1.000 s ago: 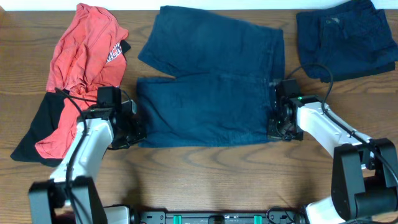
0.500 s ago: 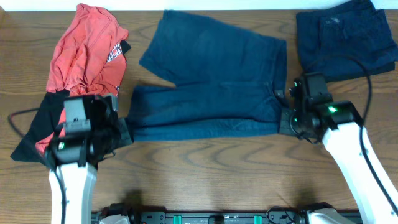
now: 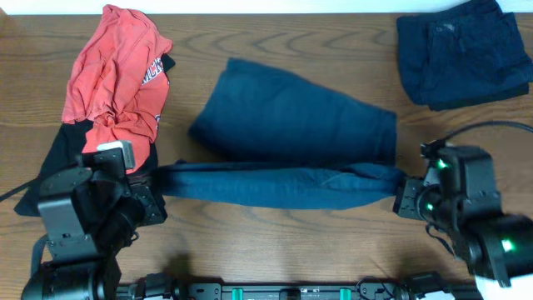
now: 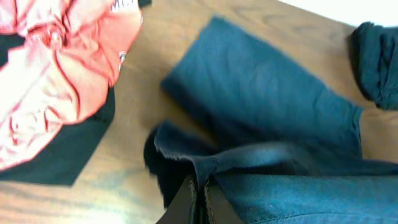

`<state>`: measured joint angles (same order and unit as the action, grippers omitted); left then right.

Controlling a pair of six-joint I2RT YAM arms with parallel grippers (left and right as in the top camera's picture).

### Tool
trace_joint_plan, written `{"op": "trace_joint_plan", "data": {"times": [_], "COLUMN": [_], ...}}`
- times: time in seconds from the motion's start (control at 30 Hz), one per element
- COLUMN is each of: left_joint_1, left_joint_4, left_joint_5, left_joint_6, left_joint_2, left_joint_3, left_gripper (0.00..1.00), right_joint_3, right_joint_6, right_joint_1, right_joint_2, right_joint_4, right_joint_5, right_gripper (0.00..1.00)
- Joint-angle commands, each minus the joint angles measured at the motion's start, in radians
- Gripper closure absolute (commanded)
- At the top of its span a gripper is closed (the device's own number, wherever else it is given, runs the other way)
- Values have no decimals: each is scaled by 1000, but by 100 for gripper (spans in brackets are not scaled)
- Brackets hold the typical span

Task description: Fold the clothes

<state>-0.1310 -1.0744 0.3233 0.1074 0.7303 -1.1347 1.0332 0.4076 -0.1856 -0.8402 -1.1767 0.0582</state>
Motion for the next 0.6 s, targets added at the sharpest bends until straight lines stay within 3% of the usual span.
{"op": "trace_joint_plan", "data": {"times": [0.0, 0.3, 0.57], "left_joint_1": [-11, -7, 58], "left_joint_4": [34, 206, 465], "left_joint_5": [-29, -28, -14], "left_joint_6": [-6, -6, -25], "left_joint_2": [42, 293, 571], "left_joint_3": [-5, 17, 16], "left_gripper": [94, 94, 94], "right_joint_3": [14, 14, 14], "right_joint_6": [34, 33, 23], "right_joint_1": [11, 17, 123], "right_joint_2": [2, -184, -435], "right_joint_4": [47, 208, 358], "right_joint_5": [-89, -215, -225], "right_gripper": [99, 99, 99]}}
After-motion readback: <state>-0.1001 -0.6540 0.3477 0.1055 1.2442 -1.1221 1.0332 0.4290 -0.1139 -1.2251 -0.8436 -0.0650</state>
